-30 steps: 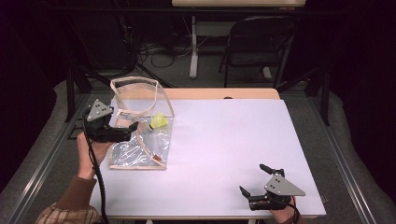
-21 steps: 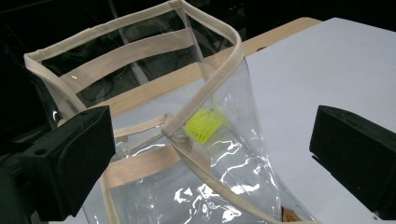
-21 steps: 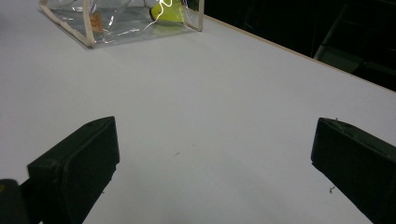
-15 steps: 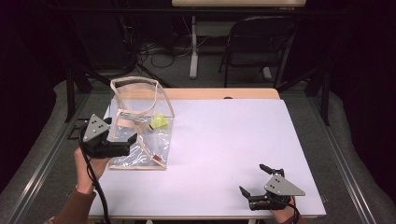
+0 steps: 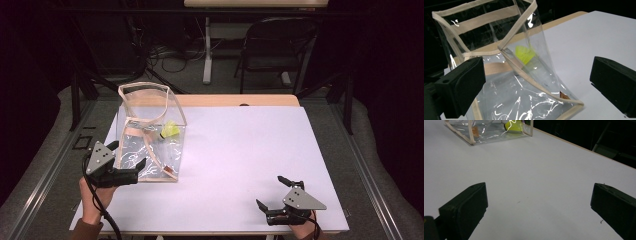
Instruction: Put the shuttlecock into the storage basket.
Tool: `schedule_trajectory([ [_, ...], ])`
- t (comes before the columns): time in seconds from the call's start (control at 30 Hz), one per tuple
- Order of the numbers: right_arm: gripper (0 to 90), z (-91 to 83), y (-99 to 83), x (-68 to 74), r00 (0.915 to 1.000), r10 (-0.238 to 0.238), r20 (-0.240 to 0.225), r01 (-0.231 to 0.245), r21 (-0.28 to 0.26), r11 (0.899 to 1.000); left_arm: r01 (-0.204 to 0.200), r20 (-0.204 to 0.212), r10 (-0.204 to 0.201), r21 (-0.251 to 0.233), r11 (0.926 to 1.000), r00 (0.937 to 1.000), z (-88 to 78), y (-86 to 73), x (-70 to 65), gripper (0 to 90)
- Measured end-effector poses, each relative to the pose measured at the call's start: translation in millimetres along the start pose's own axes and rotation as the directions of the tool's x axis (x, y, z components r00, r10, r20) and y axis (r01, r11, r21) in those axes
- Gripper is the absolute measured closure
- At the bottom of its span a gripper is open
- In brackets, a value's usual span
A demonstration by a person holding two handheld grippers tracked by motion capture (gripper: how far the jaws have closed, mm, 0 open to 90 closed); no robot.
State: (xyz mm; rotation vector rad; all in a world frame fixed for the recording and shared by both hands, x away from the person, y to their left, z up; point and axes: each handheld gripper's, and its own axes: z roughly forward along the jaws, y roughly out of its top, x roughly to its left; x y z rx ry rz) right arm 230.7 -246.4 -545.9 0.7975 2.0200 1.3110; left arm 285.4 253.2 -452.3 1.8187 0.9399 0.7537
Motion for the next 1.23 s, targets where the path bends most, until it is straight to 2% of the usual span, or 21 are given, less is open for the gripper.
schedule_trajectory([
  [0.33,0.3,0.3,-0.1,0.1,1.0,-0.001,0.0,0.001,0.001,1.0,0.023,0.014,-0.023,-0.009,0.9997,0.9996,-1.0,-28.9,-8.2,0.1],
  [0.6,0.3,0.5,-0.3,0.0,1.0,-0.004,-0.002,0.004,0.006,1.0,0.067,0.034,-0.066,-0.019,0.9976,0.9972,1.8,-58.3,-15.3,0.0],
  [0.8,0.3,0.6,-0.3,-0.1,1.0,-0.004,-0.002,0.004,0.007,1.0,0.072,0.063,-0.071,-0.027,0.997,0.9955,3.1,-79.0,-22.3,0.0],
  [0.87,0.4,0.7,-0.3,0.0,1.0,-0.005,-0.003,0.005,0.007,1.0,0.058,0.062,-0.056,-0.031,0.9978,0.9965,3.6,-84.4,-25.1,0.0],
  [0.97,0.4,0.7,-0.2,0.1,1.0,-0.006,-0.003,0.006,0.005,1.0,0.07,0.078,-0.067,-0.034,0.997,0.9947,6.9,-91.0,-27.7,0.0],
  [1.1,0.3,0.5,-0.3,0.1,1.0,-0.006,-0.003,0.006,0.004,1.0,0.055,0.088,-0.054,-0.003,0.9985,0.9946,13.1,-94.4,-30.6,0.0],
  [1.23,0.3,0.5,-0.9,-0.3,1.0,-0.001,-0.006,0.001,0.007,1.0,0.05,0.089,-0.049,-0.007,0.9987,0.9948,14.5,-94.2,-30.0,0.0],
])
